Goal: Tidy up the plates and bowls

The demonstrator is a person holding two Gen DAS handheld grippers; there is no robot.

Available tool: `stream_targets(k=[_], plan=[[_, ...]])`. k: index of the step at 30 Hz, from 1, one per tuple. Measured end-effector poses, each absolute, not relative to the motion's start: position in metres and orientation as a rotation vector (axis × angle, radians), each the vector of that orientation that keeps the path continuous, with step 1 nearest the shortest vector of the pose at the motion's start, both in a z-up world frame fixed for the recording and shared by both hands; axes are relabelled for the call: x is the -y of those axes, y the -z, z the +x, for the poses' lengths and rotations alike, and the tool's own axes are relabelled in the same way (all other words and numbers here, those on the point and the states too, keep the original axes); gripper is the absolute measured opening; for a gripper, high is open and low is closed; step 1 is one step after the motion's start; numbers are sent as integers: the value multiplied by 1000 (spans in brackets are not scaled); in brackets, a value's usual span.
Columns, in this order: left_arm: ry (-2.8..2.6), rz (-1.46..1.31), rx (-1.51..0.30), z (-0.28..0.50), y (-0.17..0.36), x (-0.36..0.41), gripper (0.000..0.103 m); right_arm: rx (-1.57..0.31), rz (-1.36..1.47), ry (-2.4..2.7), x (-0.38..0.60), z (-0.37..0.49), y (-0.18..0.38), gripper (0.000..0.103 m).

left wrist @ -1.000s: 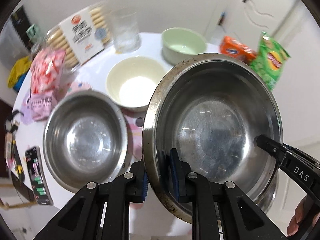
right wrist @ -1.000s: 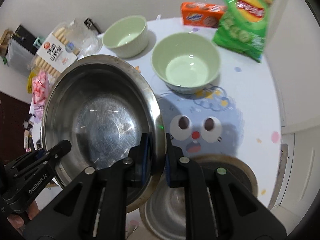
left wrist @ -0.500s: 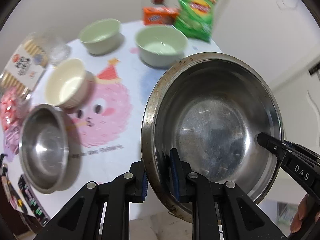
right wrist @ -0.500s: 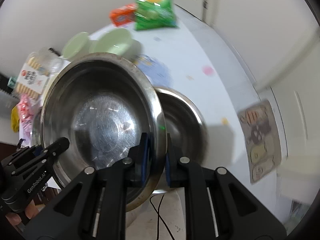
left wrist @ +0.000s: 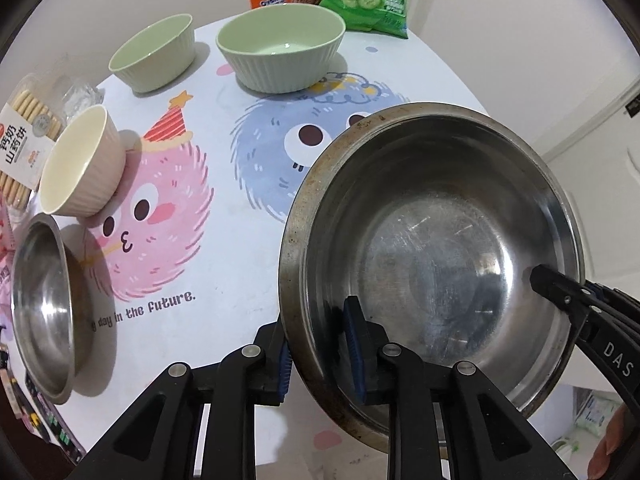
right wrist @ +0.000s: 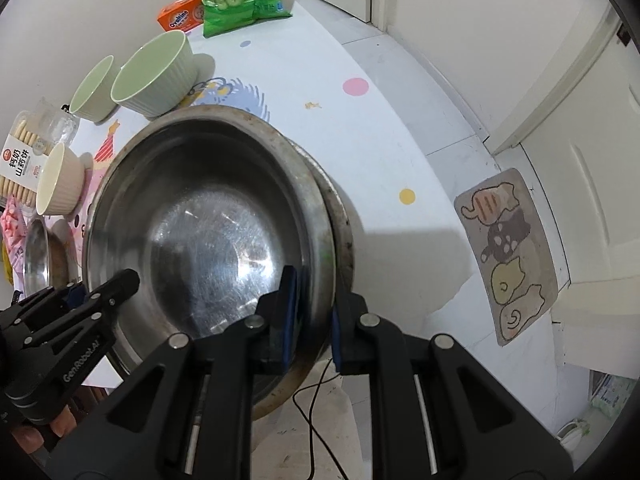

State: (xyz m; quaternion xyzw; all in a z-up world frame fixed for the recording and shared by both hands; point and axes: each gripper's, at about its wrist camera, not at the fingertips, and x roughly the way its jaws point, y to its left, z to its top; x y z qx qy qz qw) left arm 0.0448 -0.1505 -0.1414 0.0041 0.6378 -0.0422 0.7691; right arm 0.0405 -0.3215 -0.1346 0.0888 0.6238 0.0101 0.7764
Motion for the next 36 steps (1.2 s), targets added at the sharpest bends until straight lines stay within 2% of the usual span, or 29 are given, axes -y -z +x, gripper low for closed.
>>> stream_targets(k=[13, 21, 24, 26, 28, 32, 36], plan=[[73, 66, -1376, 40, 146, 157, 26, -1347, 50, 2, 310, 35, 130, 17], [80, 79, -1374, 41, 145, 156, 27, -1353, 23, 35, 316, 34, 128, 20], [79, 86, -1364, 42, 141, 154, 29, -1350, 22, 38, 316, 34, 126, 22], [78, 89, -1351, 39, 136, 150, 46, -1345, 23, 42, 317, 32, 122, 27], [79, 82, -1327, 37, 128, 144, 57, -1330, 21, 47, 318, 30, 115, 35], [69, 67, -1272, 31, 105, 125, 73, -1265, 12, 21, 309, 25, 88, 45], [43, 24, -1237, 24, 82, 92, 78, -1219, 12, -83, 282, 26, 64, 55]])
